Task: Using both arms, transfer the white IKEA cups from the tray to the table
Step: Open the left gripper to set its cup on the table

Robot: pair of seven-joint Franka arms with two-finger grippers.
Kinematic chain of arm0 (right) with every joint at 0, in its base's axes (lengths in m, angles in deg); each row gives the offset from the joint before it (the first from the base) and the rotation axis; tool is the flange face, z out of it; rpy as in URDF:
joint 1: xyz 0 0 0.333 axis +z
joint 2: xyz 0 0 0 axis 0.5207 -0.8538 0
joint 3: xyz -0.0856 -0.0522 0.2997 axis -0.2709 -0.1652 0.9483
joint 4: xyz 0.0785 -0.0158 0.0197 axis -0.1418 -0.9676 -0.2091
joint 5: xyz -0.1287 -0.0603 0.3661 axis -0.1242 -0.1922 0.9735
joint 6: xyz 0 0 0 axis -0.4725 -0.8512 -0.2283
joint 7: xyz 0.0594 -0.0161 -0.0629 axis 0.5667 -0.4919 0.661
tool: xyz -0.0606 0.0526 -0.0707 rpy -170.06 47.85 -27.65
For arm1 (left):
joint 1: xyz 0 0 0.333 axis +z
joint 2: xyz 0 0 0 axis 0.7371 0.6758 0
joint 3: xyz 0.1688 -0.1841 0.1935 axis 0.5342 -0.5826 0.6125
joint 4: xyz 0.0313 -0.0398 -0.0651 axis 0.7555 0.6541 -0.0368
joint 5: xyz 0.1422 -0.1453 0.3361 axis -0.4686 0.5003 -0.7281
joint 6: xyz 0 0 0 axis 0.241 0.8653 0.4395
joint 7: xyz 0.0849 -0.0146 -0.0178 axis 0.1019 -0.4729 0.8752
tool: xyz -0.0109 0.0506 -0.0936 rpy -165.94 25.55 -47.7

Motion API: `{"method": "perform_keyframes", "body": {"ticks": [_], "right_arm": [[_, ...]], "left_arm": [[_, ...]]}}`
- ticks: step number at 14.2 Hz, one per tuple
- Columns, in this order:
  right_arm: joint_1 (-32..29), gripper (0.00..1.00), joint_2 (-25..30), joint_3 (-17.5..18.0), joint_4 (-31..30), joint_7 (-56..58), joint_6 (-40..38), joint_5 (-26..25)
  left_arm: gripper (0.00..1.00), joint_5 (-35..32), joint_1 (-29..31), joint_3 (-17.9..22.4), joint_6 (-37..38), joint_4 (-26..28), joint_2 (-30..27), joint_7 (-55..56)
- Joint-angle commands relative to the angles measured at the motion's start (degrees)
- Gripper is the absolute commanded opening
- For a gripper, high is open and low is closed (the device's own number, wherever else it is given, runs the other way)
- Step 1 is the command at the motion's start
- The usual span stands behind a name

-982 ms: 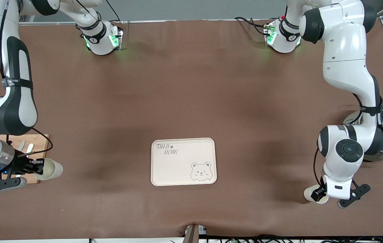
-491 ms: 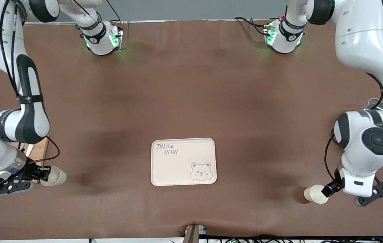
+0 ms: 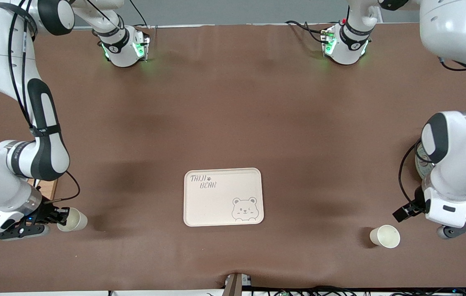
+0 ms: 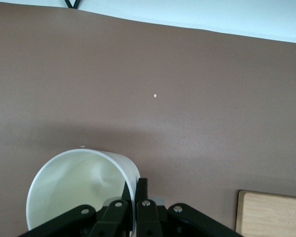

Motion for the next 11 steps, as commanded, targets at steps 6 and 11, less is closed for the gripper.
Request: {"method": "perform_keyframes", "body": {"ticks": [6, 11], "right_arm": [[2.51, 0.0, 1.88, 0.93, -4.41, 0.57, -1.71, 6.06], [4.01, 0.0, 5.58, 0.93, -13.73, 2.32, 6.44, 5.89]], "left_arm": [[1.0, 2.44, 0.6, -0.69, 17.23, 2.0, -10.37, -11.56], [1.0, 3.23, 0.6, -0.69, 22.52, 5.32, -17.04, -13.76]]}}
